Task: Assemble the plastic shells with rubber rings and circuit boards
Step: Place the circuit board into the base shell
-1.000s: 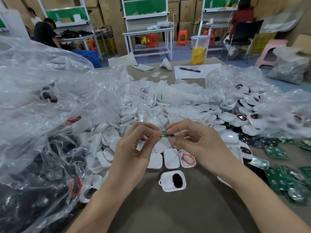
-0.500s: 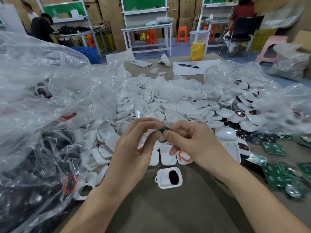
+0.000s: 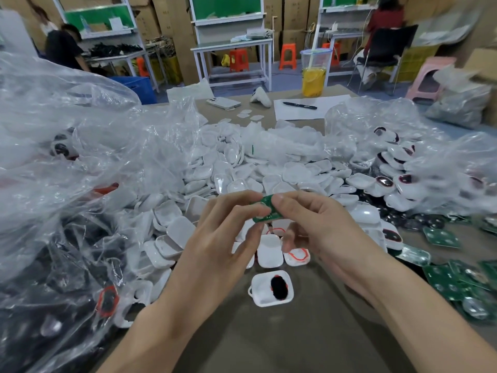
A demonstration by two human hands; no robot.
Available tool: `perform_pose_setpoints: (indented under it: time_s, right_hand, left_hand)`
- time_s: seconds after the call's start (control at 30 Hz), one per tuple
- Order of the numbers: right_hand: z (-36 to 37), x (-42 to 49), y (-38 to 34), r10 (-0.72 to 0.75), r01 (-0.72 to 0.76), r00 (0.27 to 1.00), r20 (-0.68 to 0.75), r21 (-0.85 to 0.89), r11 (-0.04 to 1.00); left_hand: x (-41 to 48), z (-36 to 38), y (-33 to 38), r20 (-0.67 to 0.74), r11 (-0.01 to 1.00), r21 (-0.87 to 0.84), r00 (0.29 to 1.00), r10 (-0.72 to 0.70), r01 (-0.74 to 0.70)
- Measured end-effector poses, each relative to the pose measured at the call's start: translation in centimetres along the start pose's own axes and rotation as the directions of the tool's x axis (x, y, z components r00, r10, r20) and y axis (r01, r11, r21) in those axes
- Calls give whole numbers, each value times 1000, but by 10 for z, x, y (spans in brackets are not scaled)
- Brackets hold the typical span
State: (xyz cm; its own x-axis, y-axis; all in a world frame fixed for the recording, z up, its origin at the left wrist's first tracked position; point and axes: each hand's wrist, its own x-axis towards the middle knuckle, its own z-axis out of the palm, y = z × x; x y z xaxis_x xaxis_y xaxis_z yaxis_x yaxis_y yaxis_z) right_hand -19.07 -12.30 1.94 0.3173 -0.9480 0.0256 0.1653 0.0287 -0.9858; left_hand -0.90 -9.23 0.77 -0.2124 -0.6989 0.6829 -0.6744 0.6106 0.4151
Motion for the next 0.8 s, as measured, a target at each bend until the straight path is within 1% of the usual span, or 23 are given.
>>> perform_pose_setpoints:
  time_s: [0.1, 0.17, 0.27, 0.43, 0.57, 0.63, 0.7, 0.77, 0.8]
  right_hand:
    - [-4, 1, 2, 28, -28, 999, 22, 21, 999]
    - [-7, 1, 1, 44, -43, 999, 32, -22, 999]
    - [-9, 3, 1, 48, -47, 999, 2, -83, 995]
    - [-10, 2, 1, 45, -45, 999, -1, -85, 995]
    - [-9, 0, -3, 26, -28, 999, -23, -88, 996]
    - [-13, -1, -7, -30, 20, 995, -92, -108, 994]
    - [-22, -2, -12, -158, 114, 965, -207, -210, 971]
    - [-31, -4, -13, -307, 185, 888, -343, -344, 920]
    - [-35, -5, -12, -367, 193, 841, -398, -414, 890]
  left_hand:
    - [1, -3, 0, 22, 998, 52, 999, 23, -24]
    - [1, -5, 0, 39, 996, 85, 999, 34, -38]
    - [1, -7, 0, 61, 993, 105, 997, 43, -50]
    - [0, -6, -1, 55, 994, 90, 997, 56, -61]
    - [-1, -3, -5, 46, 999, 36, 999, -5, 4]
    - [-1, -4, -10, 61, 996, 12, 994, -91, 90]
    - [-2, -6, -18, 129, 984, 2, 975, -178, 180]
    - [-3, -9, -26, 212, 982, 51, 959, -190, 183]
    - [-3, -10, -29, 237, 983, 86, 954, -181, 165]
